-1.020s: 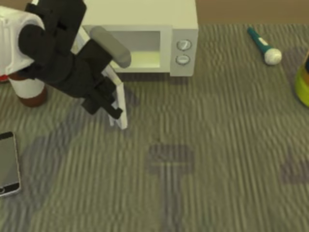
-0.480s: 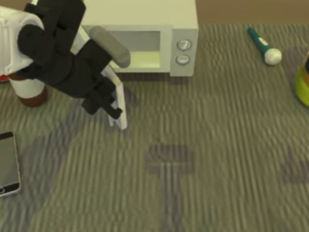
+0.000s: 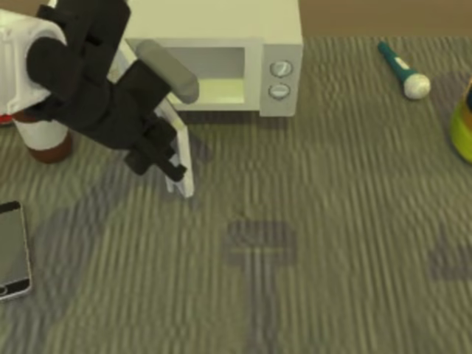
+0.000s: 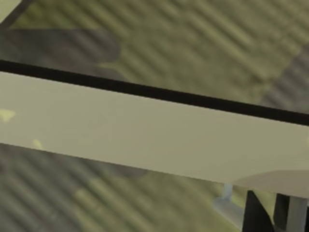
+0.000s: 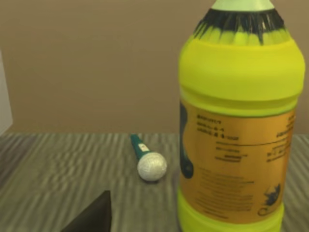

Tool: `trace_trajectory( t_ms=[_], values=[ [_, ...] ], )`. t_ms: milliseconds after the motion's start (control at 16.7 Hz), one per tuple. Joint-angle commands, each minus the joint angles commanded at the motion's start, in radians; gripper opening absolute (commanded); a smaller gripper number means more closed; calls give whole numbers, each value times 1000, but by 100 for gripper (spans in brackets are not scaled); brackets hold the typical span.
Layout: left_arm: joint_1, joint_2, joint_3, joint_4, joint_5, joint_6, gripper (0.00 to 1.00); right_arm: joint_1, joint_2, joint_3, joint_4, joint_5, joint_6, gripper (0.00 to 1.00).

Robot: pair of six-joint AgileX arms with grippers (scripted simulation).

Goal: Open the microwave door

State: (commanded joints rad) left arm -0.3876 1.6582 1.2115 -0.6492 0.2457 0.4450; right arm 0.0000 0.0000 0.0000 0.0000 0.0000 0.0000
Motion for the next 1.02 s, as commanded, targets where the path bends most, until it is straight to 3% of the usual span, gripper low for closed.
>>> trace_trajectory(
  t_ms=[240, 720, 1020],
  values=[
    [3, 2, -2, -5, 9, 14, 0, 0, 0, 0, 0, 0, 0, 100],
    [82, -14, -9, -64, 91, 198, 0, 0, 0, 0, 0, 0, 0, 100],
    [87, -15, -10, -67, 96, 210, 0, 0, 0, 0, 0, 0, 0, 100]
  ],
)
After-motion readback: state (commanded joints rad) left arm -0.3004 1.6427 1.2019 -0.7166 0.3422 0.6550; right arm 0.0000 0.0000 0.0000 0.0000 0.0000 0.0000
